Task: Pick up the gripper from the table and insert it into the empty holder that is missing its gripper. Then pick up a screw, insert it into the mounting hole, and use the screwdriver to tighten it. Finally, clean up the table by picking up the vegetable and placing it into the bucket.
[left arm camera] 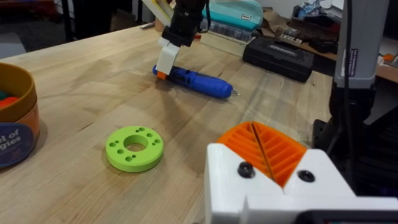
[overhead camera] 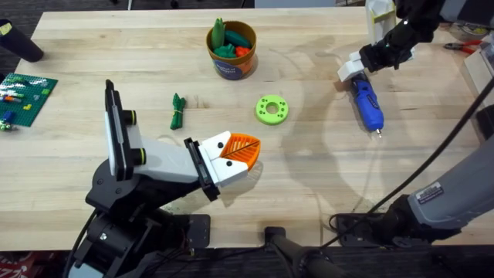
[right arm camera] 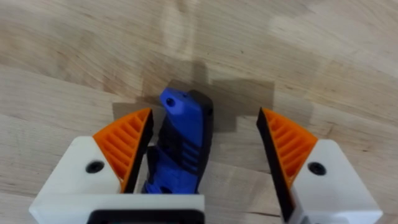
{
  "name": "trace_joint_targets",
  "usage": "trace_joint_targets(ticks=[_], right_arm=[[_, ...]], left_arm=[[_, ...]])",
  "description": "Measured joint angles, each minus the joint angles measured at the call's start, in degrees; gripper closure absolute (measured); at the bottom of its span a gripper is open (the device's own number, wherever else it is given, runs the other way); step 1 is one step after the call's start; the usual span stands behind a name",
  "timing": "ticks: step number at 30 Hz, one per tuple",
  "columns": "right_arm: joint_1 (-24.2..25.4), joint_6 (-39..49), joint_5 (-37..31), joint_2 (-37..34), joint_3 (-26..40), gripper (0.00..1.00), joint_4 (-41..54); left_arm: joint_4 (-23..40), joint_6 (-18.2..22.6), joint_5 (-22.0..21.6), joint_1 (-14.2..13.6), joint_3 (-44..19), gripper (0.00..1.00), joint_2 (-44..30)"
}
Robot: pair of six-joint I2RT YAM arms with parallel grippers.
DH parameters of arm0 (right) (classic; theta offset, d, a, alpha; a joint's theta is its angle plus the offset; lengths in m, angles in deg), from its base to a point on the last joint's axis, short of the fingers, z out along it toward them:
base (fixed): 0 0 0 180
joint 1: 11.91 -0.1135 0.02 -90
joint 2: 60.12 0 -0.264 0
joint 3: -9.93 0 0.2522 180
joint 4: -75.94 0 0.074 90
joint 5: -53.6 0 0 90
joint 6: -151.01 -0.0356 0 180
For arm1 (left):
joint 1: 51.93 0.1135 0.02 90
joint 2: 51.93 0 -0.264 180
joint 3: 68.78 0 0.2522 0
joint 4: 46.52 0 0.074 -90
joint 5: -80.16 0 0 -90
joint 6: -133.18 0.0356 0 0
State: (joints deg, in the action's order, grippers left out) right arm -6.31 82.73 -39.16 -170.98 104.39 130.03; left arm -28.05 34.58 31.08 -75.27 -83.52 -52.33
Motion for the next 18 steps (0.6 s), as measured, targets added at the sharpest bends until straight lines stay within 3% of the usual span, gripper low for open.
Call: trace_joint_targets(ticks=[18], right_arm=[[-1.04,-4.2,1.15,-0.86,0.01,0.003,7.39]], left_arm=[[-0.04,-0.07,-0.01,-0.01,0.0,0.986,-0.02]])
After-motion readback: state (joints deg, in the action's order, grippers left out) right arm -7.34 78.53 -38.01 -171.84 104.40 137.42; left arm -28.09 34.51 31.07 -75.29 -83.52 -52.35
